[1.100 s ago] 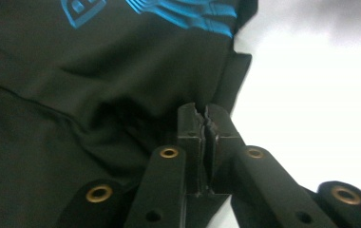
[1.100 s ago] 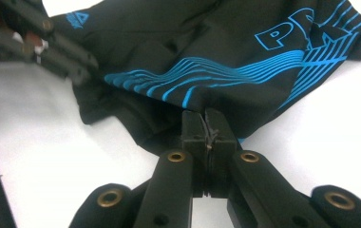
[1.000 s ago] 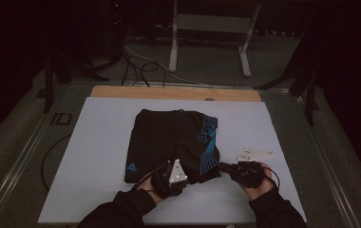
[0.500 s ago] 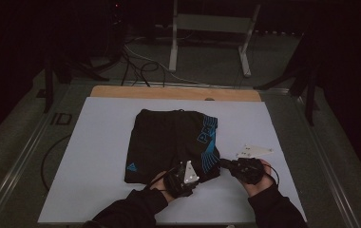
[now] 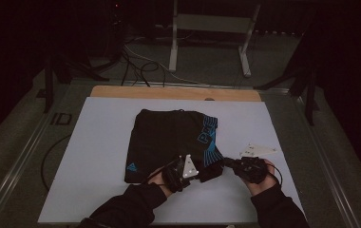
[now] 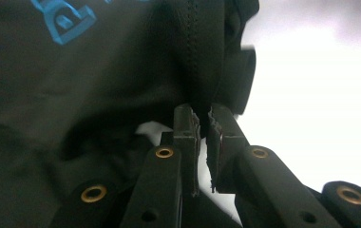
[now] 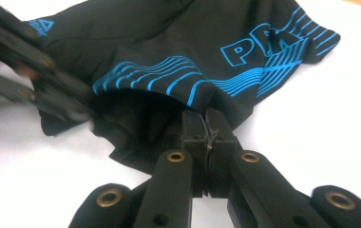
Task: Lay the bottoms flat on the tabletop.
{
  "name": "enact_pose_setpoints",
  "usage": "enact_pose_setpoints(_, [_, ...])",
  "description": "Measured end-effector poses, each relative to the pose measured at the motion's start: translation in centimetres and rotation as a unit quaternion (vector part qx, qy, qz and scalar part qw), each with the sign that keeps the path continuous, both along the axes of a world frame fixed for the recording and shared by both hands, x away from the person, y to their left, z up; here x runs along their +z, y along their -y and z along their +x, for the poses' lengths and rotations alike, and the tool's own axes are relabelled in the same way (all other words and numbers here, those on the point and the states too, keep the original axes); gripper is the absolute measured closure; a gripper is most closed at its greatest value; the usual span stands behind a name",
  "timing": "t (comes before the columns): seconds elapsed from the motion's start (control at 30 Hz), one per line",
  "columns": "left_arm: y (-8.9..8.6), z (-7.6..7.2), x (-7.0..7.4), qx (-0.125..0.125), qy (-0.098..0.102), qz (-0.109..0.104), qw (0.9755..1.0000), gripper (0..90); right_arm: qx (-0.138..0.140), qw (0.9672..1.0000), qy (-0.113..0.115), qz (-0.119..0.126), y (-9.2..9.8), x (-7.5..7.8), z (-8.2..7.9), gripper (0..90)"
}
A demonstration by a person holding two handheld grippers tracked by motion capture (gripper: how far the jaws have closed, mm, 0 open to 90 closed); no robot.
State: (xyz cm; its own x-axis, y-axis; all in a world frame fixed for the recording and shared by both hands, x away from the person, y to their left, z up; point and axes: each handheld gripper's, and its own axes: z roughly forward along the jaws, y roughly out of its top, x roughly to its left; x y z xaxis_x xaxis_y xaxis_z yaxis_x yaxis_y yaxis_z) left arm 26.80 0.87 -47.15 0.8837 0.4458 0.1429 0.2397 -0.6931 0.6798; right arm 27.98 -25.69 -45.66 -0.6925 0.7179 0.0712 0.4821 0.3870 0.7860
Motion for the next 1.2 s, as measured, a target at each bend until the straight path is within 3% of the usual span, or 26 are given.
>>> enact_pose_setpoints(0.23, [-2.5, -0.6, 3.8, -0.007, 0.022, -0.015, 0.9996, 83.8, -0.003, 0.9998, 0.020, 0.006, 0.4, 1.5, -0.4, 89.3])
enact_pose_setpoints(0.4, [-3.8, -1.4, 4.8, -0.018, 0.024, -0.022, 0.9993, 83.7, 0.014, 0.9993, 0.029, 0.017, 0.0, 2.9, -1.5, 89.3])
enact_pose_setpoints(0.57, [-4.1, -1.8, 2.9, -0.024, 0.005, -0.012, 0.9996, 83.5, 0.031, 0.9994, 0.012, 0.010, -0.4, 2.0, -2.3, 89.2])
enact_pose_setpoints(0.77, [-4.2, -1.8, 0.2, -0.040, -0.015, -0.004, 0.9991, 83.3, 0.039, 0.9984, -0.037, -0.016, -0.3, -0.8, -2.4, 89.1])
enact_pose_setpoints(1.0, [-4.0, -2.4, -1.6, -0.057, -0.038, 0.016, 0.9975, 83.3, 0.051, 0.9966, -0.062, -0.021, -0.5, -1.8, -2.8, 89.1])
enact_pose_setpoints(1.2, [-4.2, -2.7, -2.2, -0.072, -0.051, 0.031, 0.9956, 83.2, 0.074, 0.9918, -0.098, -0.037, -0.6, -2.9, -3.3, 89.1])
